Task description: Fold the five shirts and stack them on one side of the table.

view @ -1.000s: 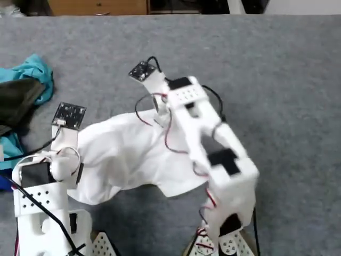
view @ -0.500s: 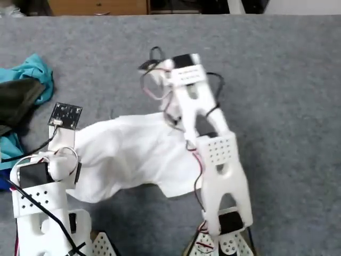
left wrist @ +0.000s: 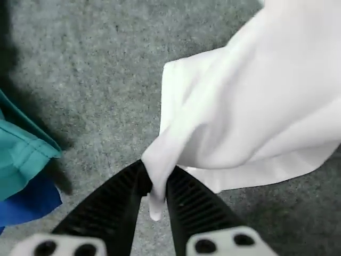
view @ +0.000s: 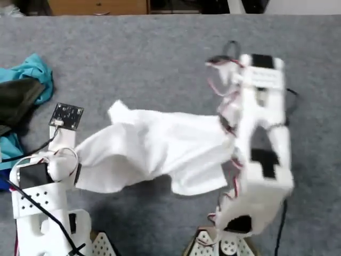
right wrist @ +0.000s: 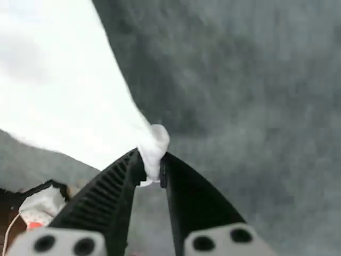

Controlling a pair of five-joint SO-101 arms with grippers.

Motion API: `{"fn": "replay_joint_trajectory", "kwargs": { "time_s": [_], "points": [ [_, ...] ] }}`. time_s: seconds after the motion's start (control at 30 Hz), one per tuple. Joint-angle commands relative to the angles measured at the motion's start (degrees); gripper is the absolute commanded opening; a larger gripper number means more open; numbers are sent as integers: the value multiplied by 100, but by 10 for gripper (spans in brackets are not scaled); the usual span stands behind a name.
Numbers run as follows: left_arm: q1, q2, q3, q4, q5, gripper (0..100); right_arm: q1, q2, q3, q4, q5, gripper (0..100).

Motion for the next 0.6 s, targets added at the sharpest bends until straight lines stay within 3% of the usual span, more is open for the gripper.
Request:
{"fn": "replay_joint_trajectory", "kwargs": {
  "time_s": [0.0, 0.2, 0.33, 0.47, 0.57],
  "points": [
    [-9, -57, -70, -70, -211, 18, 734, -1411, 1112, -35, 88, 2],
    [-9, -57, -62, -70, -431, 18, 1604, -3477, 2897, -264, 484, 2],
    [-9, -57, -62, -70, -431, 18, 1701, -4752, 3688, -167, 818, 2],
    [-9, -48, -70, -79, -431, 18, 1701, -5956, 3767, -9, 905, 4],
    [-9, -40, -70, -79, -431, 18, 1701, -6765, 3319, 149, 862, 93]
  ]
}}
